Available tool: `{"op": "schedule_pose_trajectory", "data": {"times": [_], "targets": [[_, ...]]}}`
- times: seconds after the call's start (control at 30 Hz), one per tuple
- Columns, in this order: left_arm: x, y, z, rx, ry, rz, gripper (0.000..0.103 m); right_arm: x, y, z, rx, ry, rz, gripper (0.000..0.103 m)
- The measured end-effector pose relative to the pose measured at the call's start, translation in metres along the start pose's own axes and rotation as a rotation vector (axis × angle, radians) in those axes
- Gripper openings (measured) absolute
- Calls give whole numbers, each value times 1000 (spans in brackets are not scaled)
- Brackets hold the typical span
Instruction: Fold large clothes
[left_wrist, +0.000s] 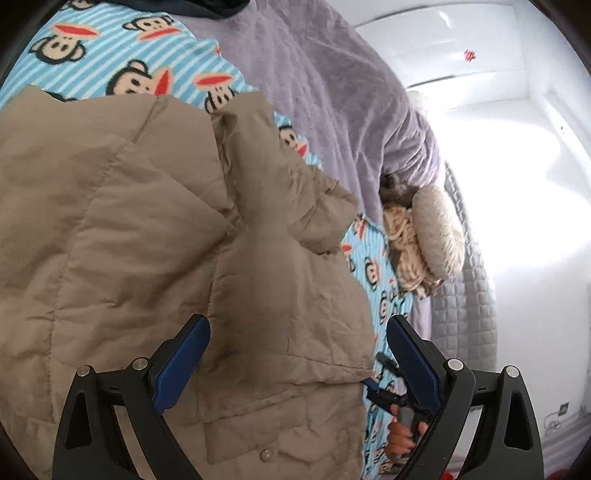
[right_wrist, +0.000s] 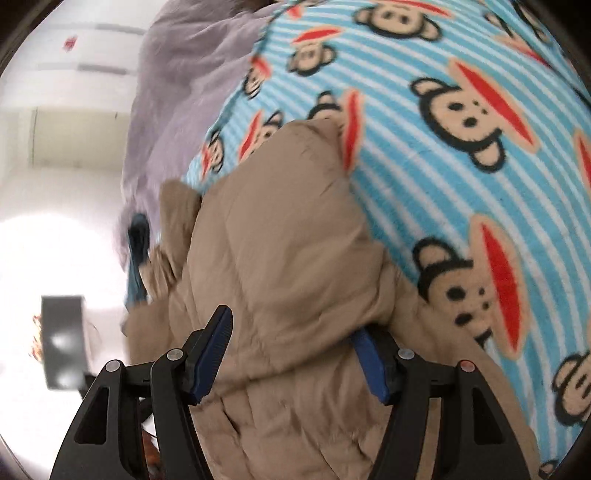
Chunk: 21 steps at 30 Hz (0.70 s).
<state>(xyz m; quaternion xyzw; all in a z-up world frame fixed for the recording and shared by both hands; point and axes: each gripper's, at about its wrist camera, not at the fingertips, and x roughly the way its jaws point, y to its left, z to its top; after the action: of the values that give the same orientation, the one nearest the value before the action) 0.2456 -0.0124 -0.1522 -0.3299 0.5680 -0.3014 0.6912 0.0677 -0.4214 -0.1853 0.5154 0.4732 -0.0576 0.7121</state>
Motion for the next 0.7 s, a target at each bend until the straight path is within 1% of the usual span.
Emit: {"op": "schedule_pose_trajectory", "data": {"times": [0.07, 0.13, 0.17, 0.2, 0.27, 0.3, 0.37, 0.43, 0.5, 0.57, 0.6, 0.63, 0.67, 0.7], "targets": [[13, 0, 0, 27, 27, 60, 97, 3, -6, 4, 30, 5, 11, 69], [26, -2, -2, 58, 46, 136, 97, 7, -6, 1, 18, 9, -3, 69], [28, -5, -3, 76, 42, 169, 89, 6, -5, -2, 12, 10, -8, 69], [29, -7, -4, 90, 36, 185, 77, 6, -5, -3, 7, 10, -13, 69], [26, -14, -6, 124, 32, 206, 16, 7, -2, -3, 3, 12, -18, 69], [22, -17, -8, 143, 26, 206, 12, 10, 1, -1, 3, 12, -20, 69], [7, -20, -15, 188, -6, 207, 12, 10, 3, -1, -1, 13, -24, 69], [-5, -20, -25, 218, -21, 222, 12, 8, 3, 3, -9, 13, -23, 69], [-7, -11, -31, 217, -5, 256, 12, 11, 7, 2, -22, 15, -24, 69], [-2, 4, -35, 207, 24, 312, 12, 17, 11, 1, -42, 25, -35, 69], [1, 9, -37, 206, 30, 324, 12, 18, 11, 0, -47, 27, -42, 69], [3, 14, -38, 204, 34, 353, 13, 21, 12, -1, -56, 27, -55, 69], [3, 19, -39, 197, 33, 387, 20, 23, 13, -2, -63, 28, -65, 69], [1, 20, -40, 188, 34, 401, 22, 25, 13, -2, -64, 29, -71, 69]]}}
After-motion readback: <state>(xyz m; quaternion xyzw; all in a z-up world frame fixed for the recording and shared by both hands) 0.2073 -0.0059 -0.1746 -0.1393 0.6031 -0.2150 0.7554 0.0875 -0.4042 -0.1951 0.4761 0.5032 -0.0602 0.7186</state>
